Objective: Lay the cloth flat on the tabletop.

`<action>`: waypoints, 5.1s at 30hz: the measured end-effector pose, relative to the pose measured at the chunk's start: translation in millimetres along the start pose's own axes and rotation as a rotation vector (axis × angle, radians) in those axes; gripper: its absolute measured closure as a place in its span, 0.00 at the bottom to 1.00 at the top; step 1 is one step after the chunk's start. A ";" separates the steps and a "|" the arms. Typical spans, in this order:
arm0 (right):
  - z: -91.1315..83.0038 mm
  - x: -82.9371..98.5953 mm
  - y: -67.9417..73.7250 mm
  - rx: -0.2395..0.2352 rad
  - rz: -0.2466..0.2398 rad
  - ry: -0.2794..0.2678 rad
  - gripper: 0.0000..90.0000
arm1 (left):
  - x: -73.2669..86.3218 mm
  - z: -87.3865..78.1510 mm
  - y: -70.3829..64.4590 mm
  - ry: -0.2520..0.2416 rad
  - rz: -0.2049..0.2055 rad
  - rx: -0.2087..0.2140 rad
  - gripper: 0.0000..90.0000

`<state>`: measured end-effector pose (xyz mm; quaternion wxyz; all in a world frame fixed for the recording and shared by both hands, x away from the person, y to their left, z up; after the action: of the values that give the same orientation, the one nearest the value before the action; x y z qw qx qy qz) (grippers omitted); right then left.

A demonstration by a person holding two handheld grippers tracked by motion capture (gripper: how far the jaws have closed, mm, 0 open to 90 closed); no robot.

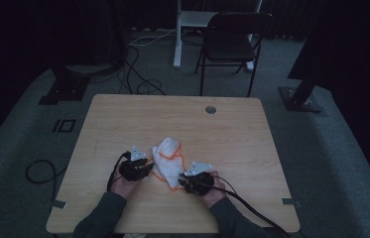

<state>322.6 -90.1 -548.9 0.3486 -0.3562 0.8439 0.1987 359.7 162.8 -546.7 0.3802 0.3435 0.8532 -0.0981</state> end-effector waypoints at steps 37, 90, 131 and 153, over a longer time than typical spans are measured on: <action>-26.1 12.3 -28.9 0.108 0.032 0.039 0.96 | 18.4 -19.9 24.1 0.039 -0.050 -0.088 0.93; 16.6 -38.4 -42.5 0.100 0.063 0.005 0.80 | 15.6 -29.1 16.1 0.012 -0.034 -0.111 0.81; 2.0 -51.8 -101.2 0.285 0.116 0.013 0.98 | 18.0 -23.0 12.2 0.052 0.004 -0.096 0.82; -26.4 -16.9 -136.7 0.355 0.191 0.042 0.98 | 23.1 -31.0 25.2 0.102 -0.040 -0.156 0.86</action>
<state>420.5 -188.9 -530.6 0.3677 -0.2115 0.9028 0.0714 347.4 206.7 -539.5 0.3598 0.3004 0.8831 -0.0215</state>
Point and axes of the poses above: each handheld gripper's, and its own axes: z roughly forward along the jaws, x roughly out of its underside, y roughly to its left, the point moved 1 cm from there along z, roughly forward along the jaws, and after that the axes turned 9 degrees about z, right-handed, at the moved point
